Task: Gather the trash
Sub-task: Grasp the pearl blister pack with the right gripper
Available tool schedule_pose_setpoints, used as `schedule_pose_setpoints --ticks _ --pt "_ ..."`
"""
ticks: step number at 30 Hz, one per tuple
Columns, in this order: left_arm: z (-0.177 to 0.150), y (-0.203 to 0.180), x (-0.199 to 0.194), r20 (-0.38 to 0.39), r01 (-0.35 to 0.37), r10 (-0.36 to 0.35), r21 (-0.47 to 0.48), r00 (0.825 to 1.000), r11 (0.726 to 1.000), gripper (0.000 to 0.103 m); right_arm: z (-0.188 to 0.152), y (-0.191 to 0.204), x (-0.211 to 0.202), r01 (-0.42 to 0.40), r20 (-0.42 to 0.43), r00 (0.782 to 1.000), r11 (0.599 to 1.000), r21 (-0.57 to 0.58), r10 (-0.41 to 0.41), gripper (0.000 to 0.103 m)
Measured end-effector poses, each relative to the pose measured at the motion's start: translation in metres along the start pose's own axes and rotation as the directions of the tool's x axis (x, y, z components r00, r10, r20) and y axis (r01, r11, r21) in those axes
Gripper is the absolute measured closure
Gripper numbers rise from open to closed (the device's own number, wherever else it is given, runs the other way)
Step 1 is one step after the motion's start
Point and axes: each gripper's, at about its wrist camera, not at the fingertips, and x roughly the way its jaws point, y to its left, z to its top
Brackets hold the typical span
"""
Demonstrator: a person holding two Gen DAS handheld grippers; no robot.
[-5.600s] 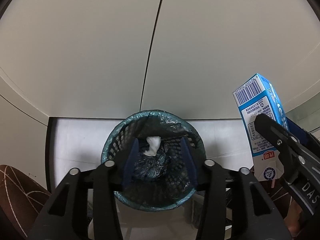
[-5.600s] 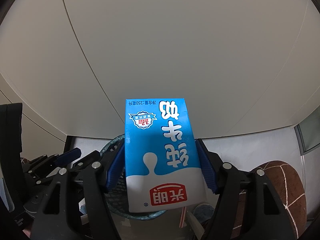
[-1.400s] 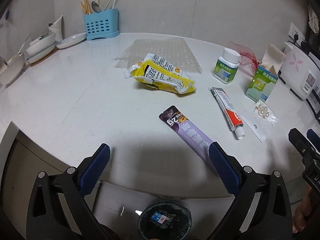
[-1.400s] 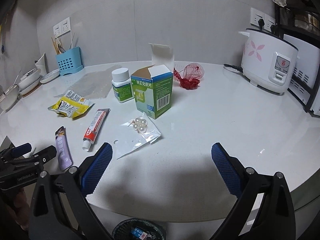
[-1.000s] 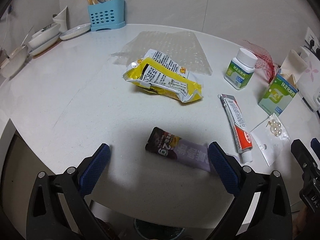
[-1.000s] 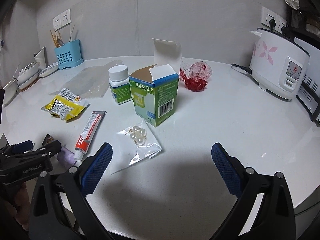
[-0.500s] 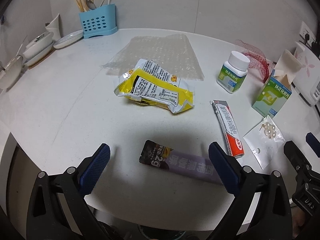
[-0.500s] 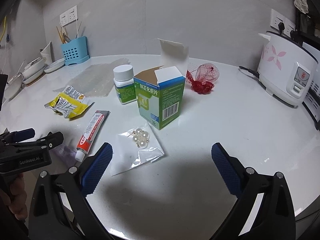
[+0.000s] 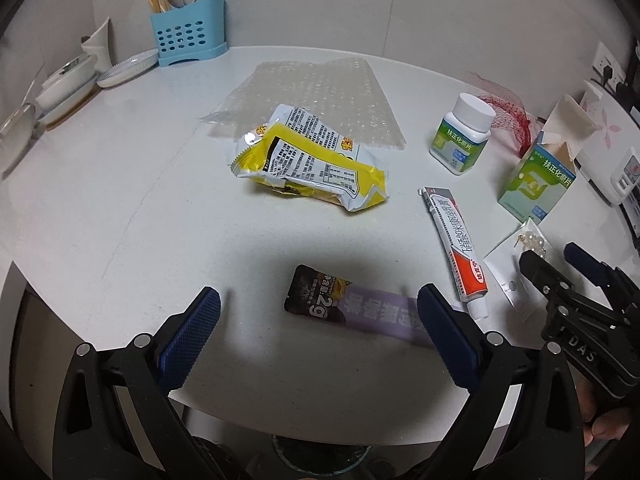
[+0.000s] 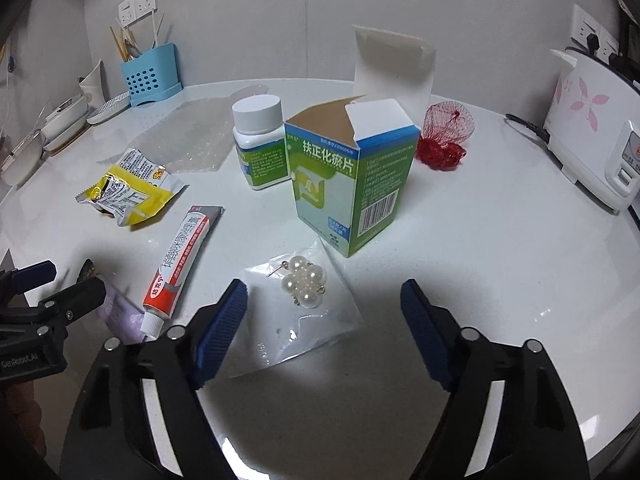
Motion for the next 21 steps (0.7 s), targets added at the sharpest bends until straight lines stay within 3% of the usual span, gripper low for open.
schedule_pose_setpoints --ticks 6,9,21 --pt "-0.002 -0.002 -0.003 0.001 0.017 -0.017 0.012 1.000 1.000 0.006 -0.004 0.002 0.000 -0.010 0.009 1.000 1.000 0.014 0.010 0.075" --pt "-0.002 -0.004 -0.005 0.001 0.023 -0.023 0.017 1.000 1.000 0.006 -0.004 0.003 -0.003 -0.031 0.007 0.999 0.999 0.025 0.031 0.086" --pt "-0.007 -0.027 0.003 -0.034 0.026 -0.024 0.047 0.999 0.999 0.006 -0.013 -0.002 -0.013 -0.005 0.015 1.000 1.000 0.024 0.005 0.089"
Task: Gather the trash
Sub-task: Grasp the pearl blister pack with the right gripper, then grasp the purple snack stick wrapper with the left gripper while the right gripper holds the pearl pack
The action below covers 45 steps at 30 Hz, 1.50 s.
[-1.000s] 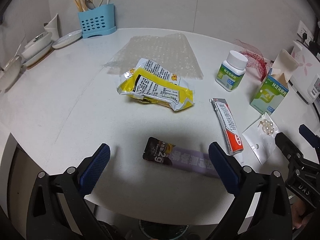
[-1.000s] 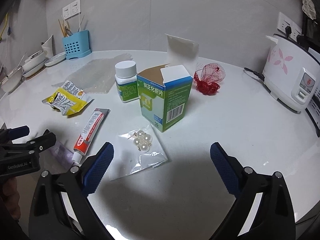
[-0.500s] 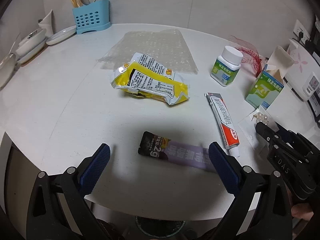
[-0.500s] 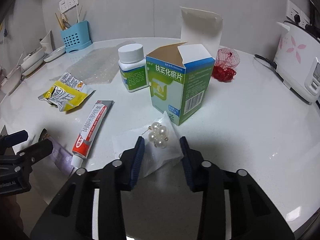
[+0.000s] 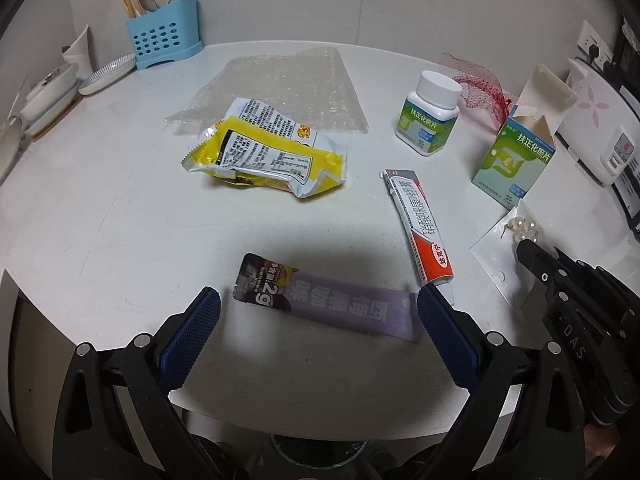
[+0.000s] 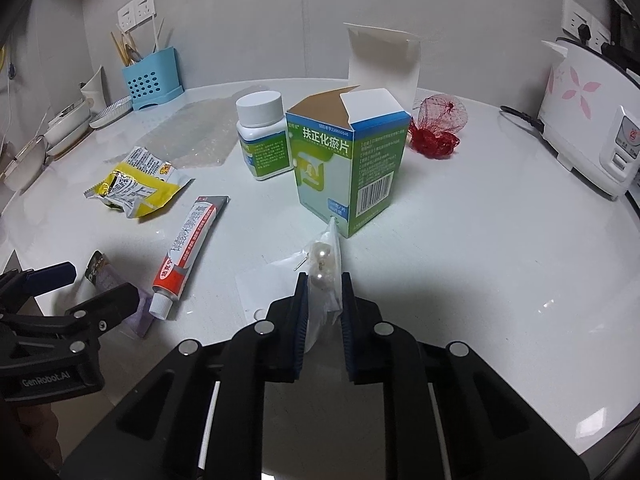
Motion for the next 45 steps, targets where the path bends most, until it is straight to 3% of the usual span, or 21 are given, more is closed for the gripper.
schedule_pose_setpoints --ticks 7,10,18,23,25,26,27,29,34,43,45 --pt "-0.006 -0.007 0.004 0.005 -0.060 0.060 -0.012 0.998 0.998 0.012 -0.003 -0.003 -0.002 -0.002 0.003 1.000 1.000 0.001 0.002 0.089" --pt "-0.005 -0.006 0.002 0.009 -0.067 0.067 -0.015 0.998 0.998 0.023 -0.003 -0.004 -0.002 -0.003 0.004 1.000 1.000 0.001 0.003 0.089" --pt "-0.005 -0.003 -0.004 0.034 -0.060 0.061 -0.002 0.998 0.998 0.065 -0.004 -0.004 -0.003 -0.003 0.007 1.000 1.000 0.000 0.003 0.089" --pt "-0.002 0.004 -0.004 0.035 -0.051 0.052 -0.011 0.998 0.999 0.083 -0.005 -0.004 -0.004 -0.004 0.007 1.000 1.000 0.003 0.004 0.089" --pt "-0.001 0.009 -0.005 0.025 -0.035 0.036 -0.026 0.999 0.999 0.082 -0.005 -0.005 -0.004 -0.004 0.007 1.000 1.000 0.002 0.004 0.089" --pt "0.000 0.013 -0.005 0.018 -0.026 0.027 -0.049 0.999 0.998 0.076 -0.005 -0.005 -0.004 -0.004 0.008 1.000 1.000 0.002 0.004 0.089" --pt "0.001 0.016 -0.006 0.019 -0.031 0.033 -0.063 0.999 0.998 0.063 -0.006 -0.005 -0.004 -0.005 0.008 1.000 1.000 0.003 0.005 0.089" --pt "0.003 0.020 -0.010 0.038 -0.064 0.067 -0.082 0.997 0.995 0.049 -0.006 -0.005 -0.004 -0.006 0.009 1.000 1.000 0.003 0.006 0.089" --pt "0.012 0.020 -0.003 0.026 -0.090 0.094 -0.121 0.995 0.989 0.045 -0.006 -0.004 -0.005 -0.009 0.010 1.000 1.000 0.000 0.009 0.089" --pt "0.025 0.014 0.016 0.017 -0.168 0.173 -0.180 0.985 0.969 0.046 -0.007 -0.005 -0.006 -0.009 0.017 1.000 1.000 -0.009 0.009 0.089" --pt "0.025 0.012 0.016 0.024 -0.174 0.180 -0.166 0.983 0.971 0.068 -0.008 -0.005 -0.007 -0.007 0.021 1.000 1.000 -0.008 0.007 0.089"
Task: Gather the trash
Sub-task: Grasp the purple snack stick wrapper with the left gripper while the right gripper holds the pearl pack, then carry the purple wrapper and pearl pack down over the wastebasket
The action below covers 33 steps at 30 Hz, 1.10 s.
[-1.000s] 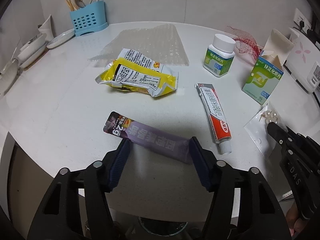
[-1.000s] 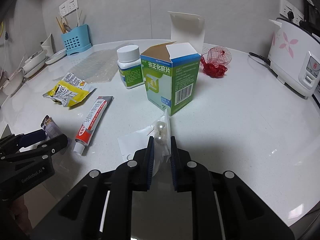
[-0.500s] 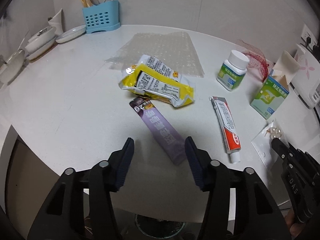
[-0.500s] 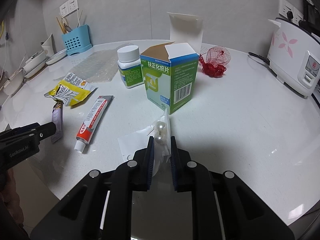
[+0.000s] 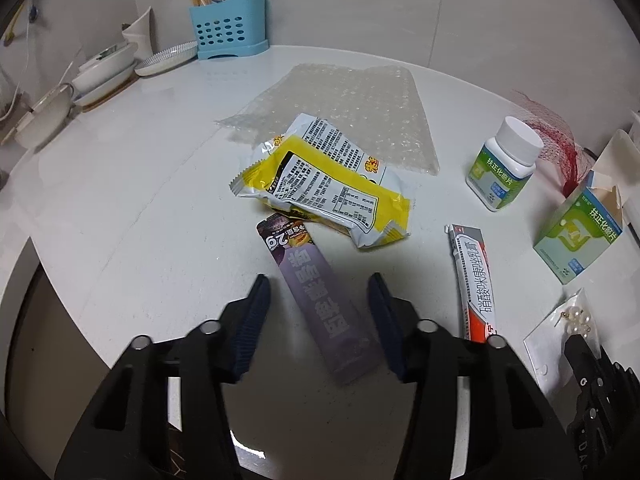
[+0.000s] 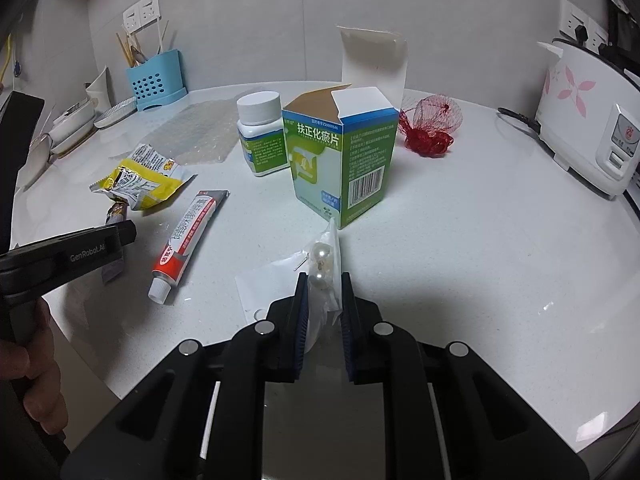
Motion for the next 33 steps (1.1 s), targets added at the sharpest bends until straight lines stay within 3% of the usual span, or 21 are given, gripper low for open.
schedule_pose_setpoints --ticks 3,9,15,19,33 --pt "-0.002 0.003 -0.002 0.012 0.000 0.000 -0.003 1.000 1.000 0.082 0.000 0.000 -0.002 0.000 0.005 1.000 1.000 0.003 0.000 0.089" --pt "-0.007 0.010 -0.007 0.036 0.032 -0.032 0.010 0.999 0.999 0.090 0.001 0.001 -0.012 0.006 0.020 1.000 1.000 0.006 -0.006 0.090" --pt "-0.015 0.017 -0.019 0.067 0.074 -0.077 0.042 0.995 0.996 0.090 0.002 0.002 -0.023 0.015 0.035 0.999 1.000 0.014 -0.015 0.090" --pt "-0.023 0.024 -0.033 0.103 0.150 -0.154 0.047 0.983 0.988 0.090 0.001 0.003 -0.033 0.023 0.052 0.998 0.999 0.023 -0.024 0.090" --pt "-0.051 0.046 -0.075 0.177 0.234 -0.251 0.112 0.952 0.966 0.090 -0.013 0.007 -0.067 0.042 0.088 0.995 0.998 0.045 -0.046 0.090"
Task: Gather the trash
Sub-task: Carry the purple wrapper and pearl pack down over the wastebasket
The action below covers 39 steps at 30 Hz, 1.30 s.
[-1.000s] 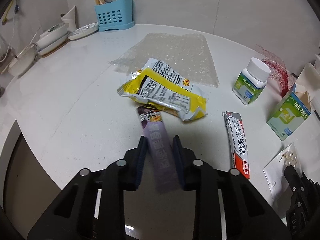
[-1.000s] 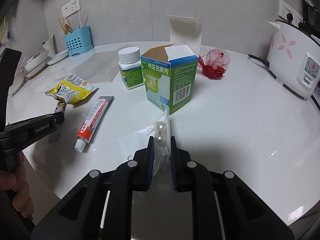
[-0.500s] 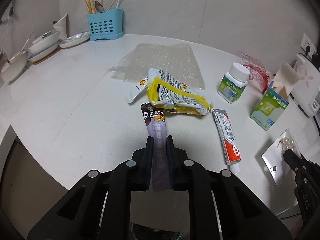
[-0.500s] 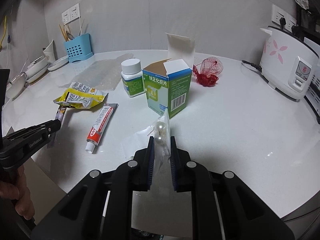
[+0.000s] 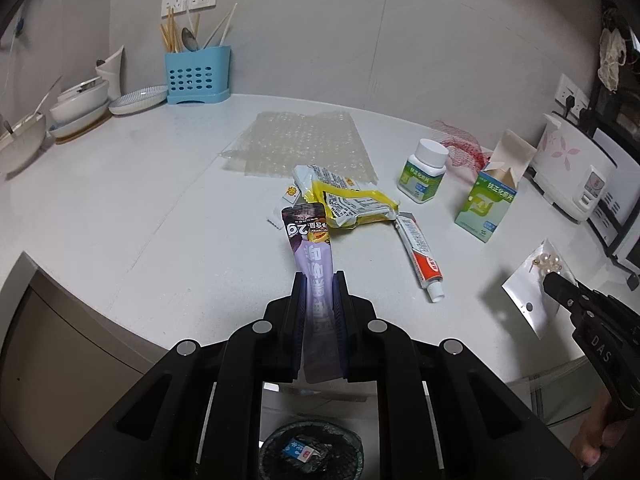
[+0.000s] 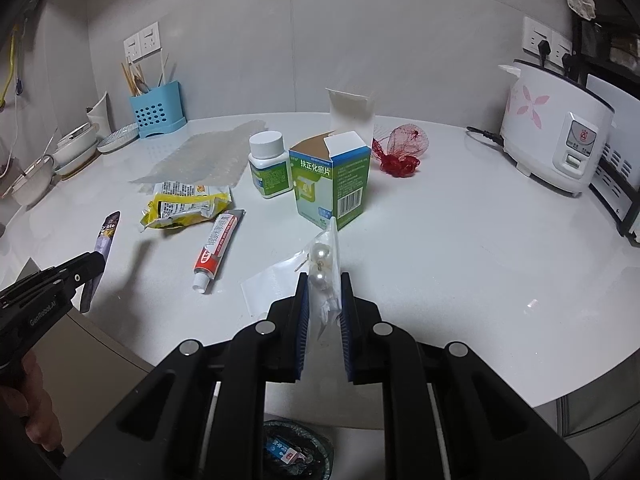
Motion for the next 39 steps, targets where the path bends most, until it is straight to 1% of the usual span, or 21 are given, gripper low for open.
schedule_pose_setpoints --ticks 2,5,9,16,22,26,28,31,33,36,39 --pt "-0.004 0.000 -0.011 0.027 0.020 -0.020 0.012 0.999 1.000 0.090 -0.002 0.001 -0.006 0.001 0.008 1.000 1.000 0.000 -0.001 0.090" --pt "-0.009 -0.004 -0.024 0.053 0.033 -0.034 0.029 0.998 0.999 0.090 -0.007 0.003 -0.016 0.005 0.022 1.000 1.000 0.001 -0.005 0.090" --pt "-0.017 -0.008 -0.040 0.085 0.068 -0.072 0.056 0.994 0.996 0.090 -0.012 0.004 -0.030 0.005 0.037 0.999 1.000 0.010 -0.006 0.090" --pt "-0.040 -0.008 -0.065 0.111 0.093 -0.102 0.084 0.989 0.992 0.090 -0.032 0.008 -0.060 0.003 0.079 0.997 1.000 0.016 -0.004 0.090" --pt "-0.071 -0.004 -0.089 0.152 0.113 -0.127 0.098 0.980 0.989 0.090 -0.059 0.019 -0.087 -0.001 0.115 0.993 1.000 0.005 0.001 0.090" --pt "-0.095 -0.004 -0.106 0.167 0.140 -0.158 0.115 0.973 0.984 0.090 -0.081 0.029 -0.106 -0.011 0.146 0.989 1.000 -0.004 0.011 0.090" --pt "-0.106 -0.004 -0.113 0.179 0.140 -0.161 0.127 0.970 0.982 0.090 -0.095 0.034 -0.114 -0.021 0.156 0.988 1.000 -0.002 0.021 0.090" --pt "-0.125 -0.004 -0.124 0.191 0.128 -0.152 0.134 0.970 0.983 0.090 -0.114 0.040 -0.122 -0.047 0.164 0.985 0.999 0.000 0.047 0.090" --pt "-0.137 -0.005 -0.129 0.193 0.128 -0.154 0.143 0.969 0.981 0.090 -0.125 0.043 -0.125 -0.047 0.161 0.986 0.999 -0.005 0.047 0.090" --pt "-0.156 -0.004 -0.134 0.183 0.127 -0.155 0.155 0.971 0.980 0.090 -0.143 0.046 -0.128 -0.057 0.148 0.987 0.998 0.001 0.057 0.090" --pt "-0.174 -0.003 -0.131 0.160 0.120 -0.146 0.162 0.976 0.980 0.090 -0.161 0.048 -0.128 -0.052 0.138 0.989 0.999 0.003 0.051 0.090"
